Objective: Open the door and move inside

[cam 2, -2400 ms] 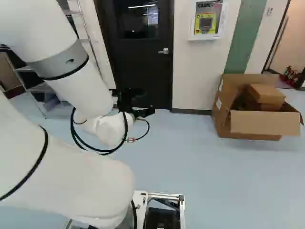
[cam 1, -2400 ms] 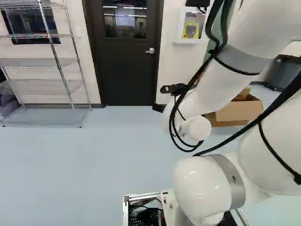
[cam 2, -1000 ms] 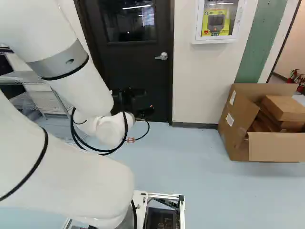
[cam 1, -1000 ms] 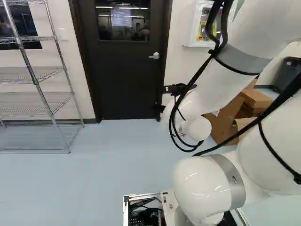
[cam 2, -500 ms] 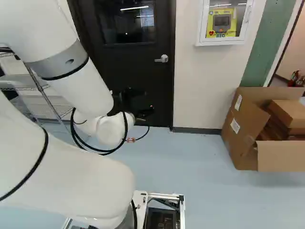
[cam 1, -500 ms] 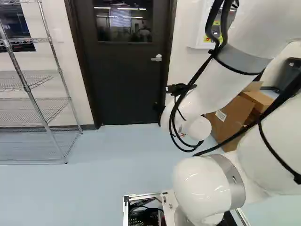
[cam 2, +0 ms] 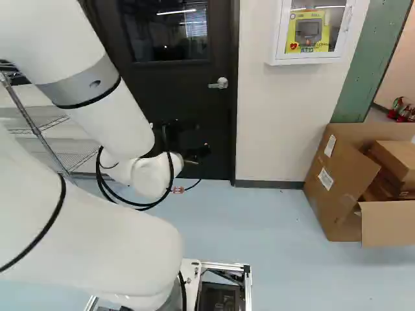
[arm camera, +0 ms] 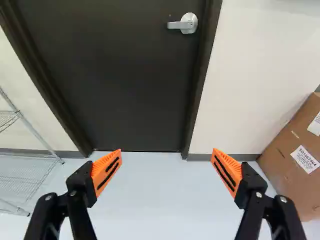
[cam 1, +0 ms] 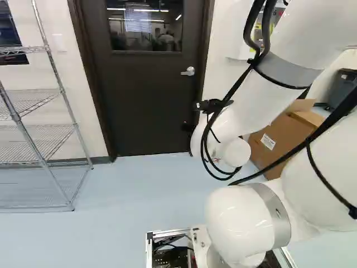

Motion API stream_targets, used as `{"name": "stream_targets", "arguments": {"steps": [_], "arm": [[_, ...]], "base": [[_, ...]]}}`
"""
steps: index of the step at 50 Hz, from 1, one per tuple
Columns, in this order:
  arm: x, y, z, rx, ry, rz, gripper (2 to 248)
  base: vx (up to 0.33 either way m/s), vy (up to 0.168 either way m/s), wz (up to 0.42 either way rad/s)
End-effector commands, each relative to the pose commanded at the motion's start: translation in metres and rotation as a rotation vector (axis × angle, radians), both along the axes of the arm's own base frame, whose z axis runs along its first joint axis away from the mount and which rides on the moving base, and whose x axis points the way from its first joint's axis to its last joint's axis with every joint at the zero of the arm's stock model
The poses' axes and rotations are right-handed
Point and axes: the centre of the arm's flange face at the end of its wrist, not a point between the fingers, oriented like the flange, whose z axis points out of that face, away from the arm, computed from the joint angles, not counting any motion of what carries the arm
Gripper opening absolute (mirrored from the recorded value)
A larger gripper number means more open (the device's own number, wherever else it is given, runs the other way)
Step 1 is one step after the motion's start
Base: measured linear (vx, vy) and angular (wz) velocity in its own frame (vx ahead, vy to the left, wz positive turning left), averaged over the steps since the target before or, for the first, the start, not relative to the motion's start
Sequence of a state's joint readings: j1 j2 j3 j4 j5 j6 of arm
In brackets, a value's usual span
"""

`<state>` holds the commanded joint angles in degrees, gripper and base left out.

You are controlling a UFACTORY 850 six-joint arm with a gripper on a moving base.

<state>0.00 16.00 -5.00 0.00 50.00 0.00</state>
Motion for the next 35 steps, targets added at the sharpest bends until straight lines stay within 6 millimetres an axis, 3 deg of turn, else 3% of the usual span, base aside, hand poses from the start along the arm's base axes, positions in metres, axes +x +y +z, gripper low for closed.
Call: {"name": "stream_targets", "arguments": {"steps": [14,35], "arm": [[0.0,0.0,0.0,0.0,0.0,0.0,247],[0.0,0.0,0.0,0.0,0.0,0.0,247]], "base": [[0.202,0.056,-0.175],[0.181,0.081,-0.031]]}}
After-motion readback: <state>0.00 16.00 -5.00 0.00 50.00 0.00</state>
